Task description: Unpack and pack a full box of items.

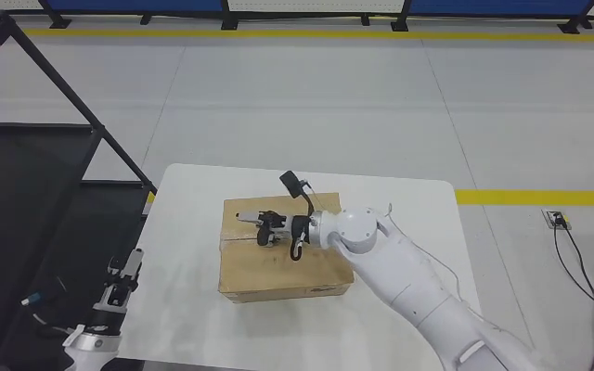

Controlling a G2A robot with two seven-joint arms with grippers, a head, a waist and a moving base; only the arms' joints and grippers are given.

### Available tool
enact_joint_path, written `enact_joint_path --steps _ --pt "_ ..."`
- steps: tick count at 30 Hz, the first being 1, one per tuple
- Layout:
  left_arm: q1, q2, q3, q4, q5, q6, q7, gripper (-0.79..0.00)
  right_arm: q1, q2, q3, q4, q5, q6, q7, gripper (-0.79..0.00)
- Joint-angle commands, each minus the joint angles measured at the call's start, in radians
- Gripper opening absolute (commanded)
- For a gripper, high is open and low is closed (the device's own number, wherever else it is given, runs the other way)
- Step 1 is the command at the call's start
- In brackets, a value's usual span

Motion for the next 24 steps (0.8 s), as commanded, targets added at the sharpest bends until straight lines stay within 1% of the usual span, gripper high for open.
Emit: enact_joint_path --steps 1,3,16,24 --pt "0.001 0.001 -0.001 0.003 -0.005 -0.003 0.001 0.000 0.009 -0.010 -0.011 0.008 -0.016 0.015 -0.029 0.000" --pt "0.003 0.003 -0.004 0.006 -0.008 -0.007 0.000 0.000 0.014 -0.022 -0.023 0.011 -0.025 0.029 -0.056 0.000" --pt "0.011 0.016 -0.045 0.033 -0.064 -0.029 -0.007 0.000 0.049 -0.092 -0.065 0.067 -0.025 -0.004 -0.052 0.000" --pt "0.015 0.024 -0.066 0.046 -0.092 -0.042 -0.015 0.000 0.075 -0.142 -0.085 0.132 -0.006 -0.024 -0.046 0.000"
